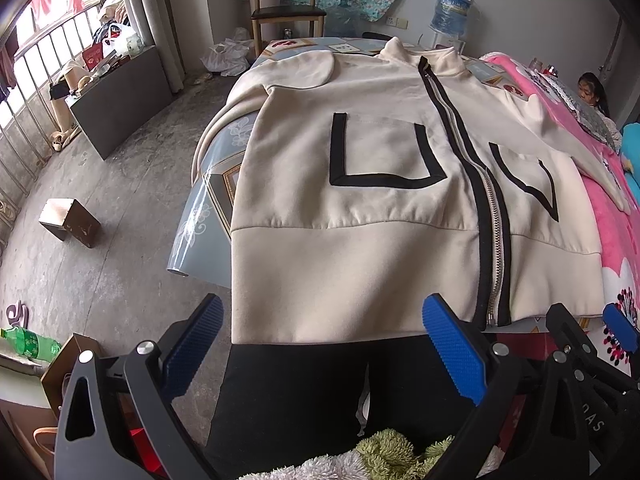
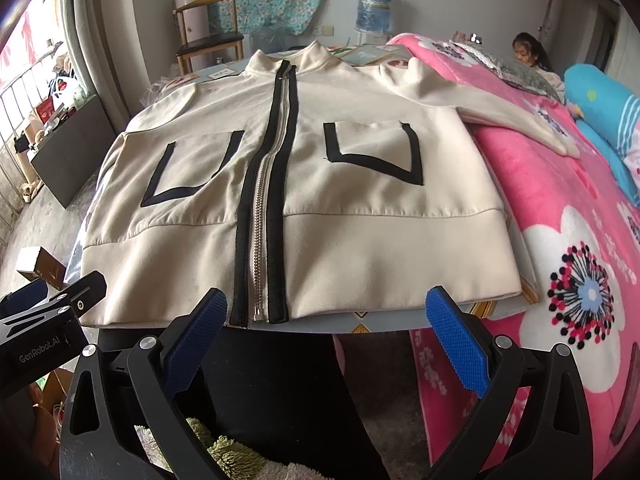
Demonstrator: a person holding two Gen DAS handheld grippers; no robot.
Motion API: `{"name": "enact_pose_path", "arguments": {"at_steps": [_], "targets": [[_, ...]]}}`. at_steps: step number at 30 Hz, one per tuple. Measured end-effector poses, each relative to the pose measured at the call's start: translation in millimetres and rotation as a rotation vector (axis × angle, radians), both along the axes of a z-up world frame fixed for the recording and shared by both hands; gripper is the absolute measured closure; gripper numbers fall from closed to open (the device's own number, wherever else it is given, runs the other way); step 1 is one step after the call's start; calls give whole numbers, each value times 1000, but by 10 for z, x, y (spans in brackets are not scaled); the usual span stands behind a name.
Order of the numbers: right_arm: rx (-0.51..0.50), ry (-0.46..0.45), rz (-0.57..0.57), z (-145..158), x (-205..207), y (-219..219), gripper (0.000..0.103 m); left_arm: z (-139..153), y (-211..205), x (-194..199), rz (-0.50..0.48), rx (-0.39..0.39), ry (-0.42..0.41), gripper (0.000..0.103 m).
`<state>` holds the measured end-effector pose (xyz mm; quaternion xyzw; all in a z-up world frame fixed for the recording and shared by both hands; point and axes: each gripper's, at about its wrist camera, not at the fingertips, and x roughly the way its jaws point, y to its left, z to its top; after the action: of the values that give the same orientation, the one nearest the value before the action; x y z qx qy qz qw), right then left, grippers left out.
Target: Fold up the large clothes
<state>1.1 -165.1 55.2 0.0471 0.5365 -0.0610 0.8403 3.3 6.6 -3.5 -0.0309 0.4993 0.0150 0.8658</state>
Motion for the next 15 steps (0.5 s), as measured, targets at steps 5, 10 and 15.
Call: {"name": "enact_pose_path", "arguments": {"at_steps": [5, 10, 15], "targets": [[-1, 1, 0, 14, 1, 7, 6, 0, 13, -2, 1, 0, -2, 5], [-1, 2, 1, 18, 6, 1, 6, 0, 20, -4, 2, 0, -1, 5], [1, 4, 1, 22, 11, -11, 6, 2, 24, -6, 3, 0, -2, 5]]}}
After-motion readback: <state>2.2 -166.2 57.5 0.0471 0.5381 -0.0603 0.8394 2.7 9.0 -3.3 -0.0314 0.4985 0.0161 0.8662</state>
